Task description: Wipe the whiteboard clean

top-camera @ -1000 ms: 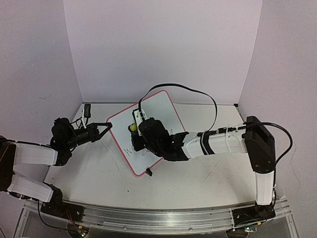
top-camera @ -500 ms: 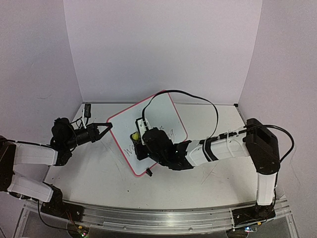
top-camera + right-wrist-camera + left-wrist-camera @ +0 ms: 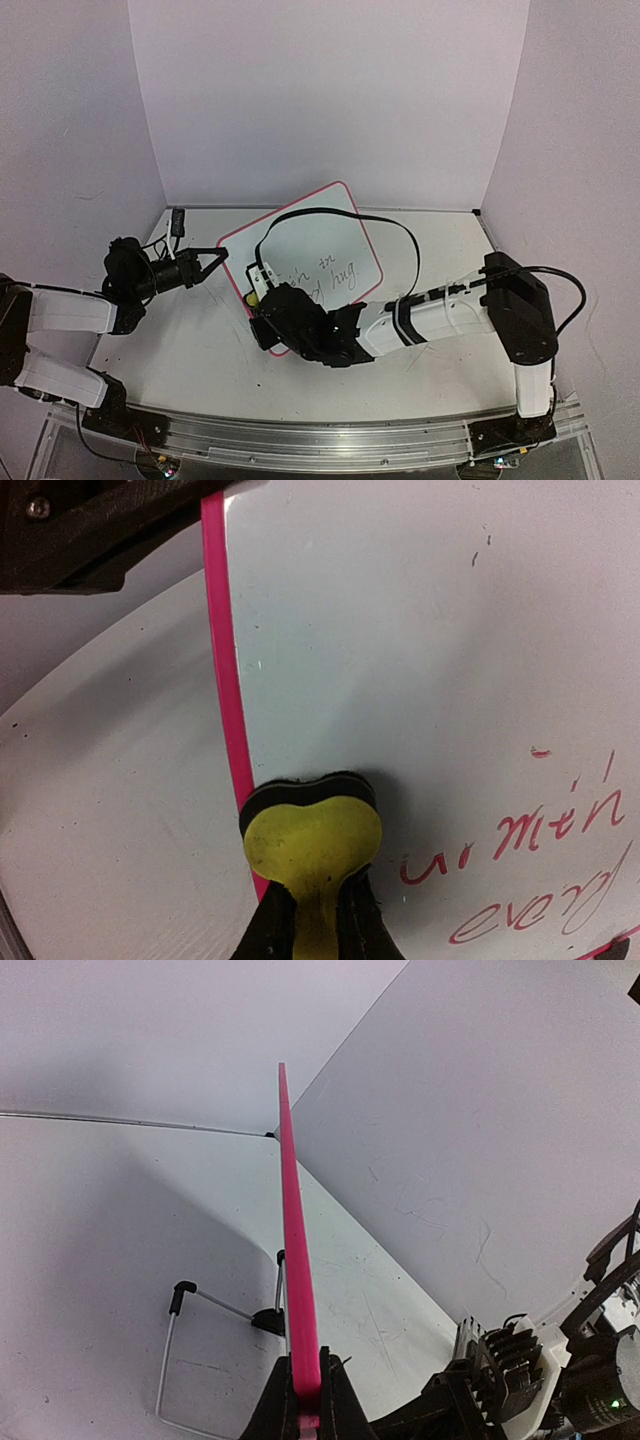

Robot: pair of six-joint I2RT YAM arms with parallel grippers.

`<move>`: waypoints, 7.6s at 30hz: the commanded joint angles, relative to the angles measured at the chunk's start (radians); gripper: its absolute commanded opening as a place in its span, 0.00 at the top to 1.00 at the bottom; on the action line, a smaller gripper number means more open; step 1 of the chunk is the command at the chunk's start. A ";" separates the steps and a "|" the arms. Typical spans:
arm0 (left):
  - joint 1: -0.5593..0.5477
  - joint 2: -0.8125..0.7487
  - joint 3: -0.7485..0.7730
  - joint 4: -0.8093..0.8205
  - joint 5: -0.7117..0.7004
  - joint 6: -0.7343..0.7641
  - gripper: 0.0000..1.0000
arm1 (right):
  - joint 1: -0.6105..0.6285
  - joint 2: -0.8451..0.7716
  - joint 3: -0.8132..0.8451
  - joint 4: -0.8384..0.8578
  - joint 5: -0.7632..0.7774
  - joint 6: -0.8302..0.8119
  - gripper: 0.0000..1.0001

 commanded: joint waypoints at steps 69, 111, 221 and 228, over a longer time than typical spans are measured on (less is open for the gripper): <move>-0.036 -0.007 0.024 0.026 0.134 0.063 1.00 | -0.078 -0.004 -0.010 -0.299 0.200 0.093 1.00; -0.040 -0.003 0.025 0.027 0.138 0.067 1.00 | -0.242 -0.083 -0.064 -0.022 0.082 0.034 1.00; -0.047 0.021 0.033 0.026 0.138 0.071 1.00 | -0.409 -0.193 -0.214 0.056 -0.279 0.051 1.00; -0.047 0.022 0.035 0.026 0.139 0.071 1.00 | -0.333 -0.175 -0.186 0.064 -0.281 0.027 1.00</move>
